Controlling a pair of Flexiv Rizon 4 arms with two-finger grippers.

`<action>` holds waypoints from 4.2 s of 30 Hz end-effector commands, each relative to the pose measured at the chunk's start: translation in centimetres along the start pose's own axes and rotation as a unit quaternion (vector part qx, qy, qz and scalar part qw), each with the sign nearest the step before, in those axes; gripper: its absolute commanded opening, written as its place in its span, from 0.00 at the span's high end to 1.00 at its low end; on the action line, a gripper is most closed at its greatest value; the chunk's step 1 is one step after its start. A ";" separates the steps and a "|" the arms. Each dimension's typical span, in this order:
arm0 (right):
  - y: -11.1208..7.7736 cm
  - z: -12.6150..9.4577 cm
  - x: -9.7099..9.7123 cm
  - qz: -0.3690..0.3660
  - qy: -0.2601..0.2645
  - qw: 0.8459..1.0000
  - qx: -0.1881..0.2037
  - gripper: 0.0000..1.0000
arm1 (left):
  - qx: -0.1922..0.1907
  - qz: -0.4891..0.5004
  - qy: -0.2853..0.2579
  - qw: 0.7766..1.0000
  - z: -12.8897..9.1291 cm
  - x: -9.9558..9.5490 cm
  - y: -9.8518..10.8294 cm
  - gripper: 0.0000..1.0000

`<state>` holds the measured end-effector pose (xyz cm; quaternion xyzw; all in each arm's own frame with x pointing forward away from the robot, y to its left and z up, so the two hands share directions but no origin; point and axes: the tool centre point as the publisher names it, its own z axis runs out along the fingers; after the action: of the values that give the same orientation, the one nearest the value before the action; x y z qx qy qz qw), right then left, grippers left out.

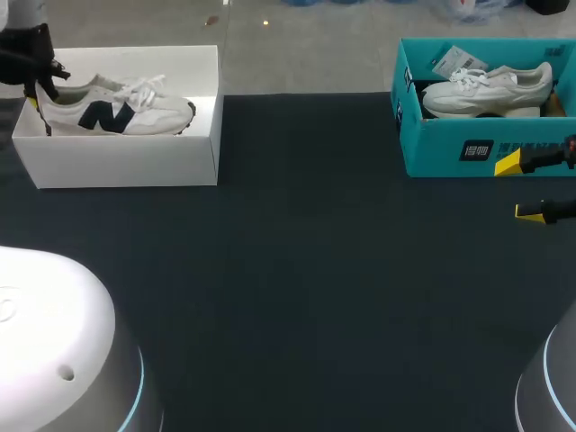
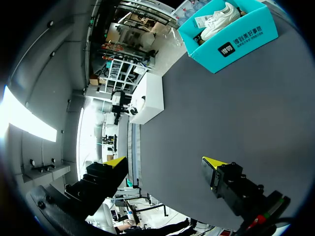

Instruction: Take the shoe out of the shoebox, open the shoe tongue, remove and reinsert the insole, then place the shoe into the shoebox

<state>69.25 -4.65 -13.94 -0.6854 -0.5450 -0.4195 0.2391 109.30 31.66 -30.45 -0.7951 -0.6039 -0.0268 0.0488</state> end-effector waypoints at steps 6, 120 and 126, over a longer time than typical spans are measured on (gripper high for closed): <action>-0.1 0.0 0.0 0.000 -0.001 1.000 -0.001 0.00 | -0.008 -0.014 0.008 1.000 3.1 -0.9 0.2 1.00; 32.2 2.1 -4.9 -0.090 -0.393 0.899 -0.172 0.00 | -0.078 -0.096 -0.095 0.988 -12.3 -1.8 -2.5 0.00; 39.3 3.4 -9.0 -0.075 -0.406 0.885 -0.218 0.00 | -0.078 -0.096 -0.095 0.988 -12.3 -1.8 -2.5 0.00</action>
<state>102.49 -18.07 -15.63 -0.7786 -0.5492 -0.2252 -0.2036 106.61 29.18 -18.34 -0.7329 -0.6762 -0.0032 -0.0747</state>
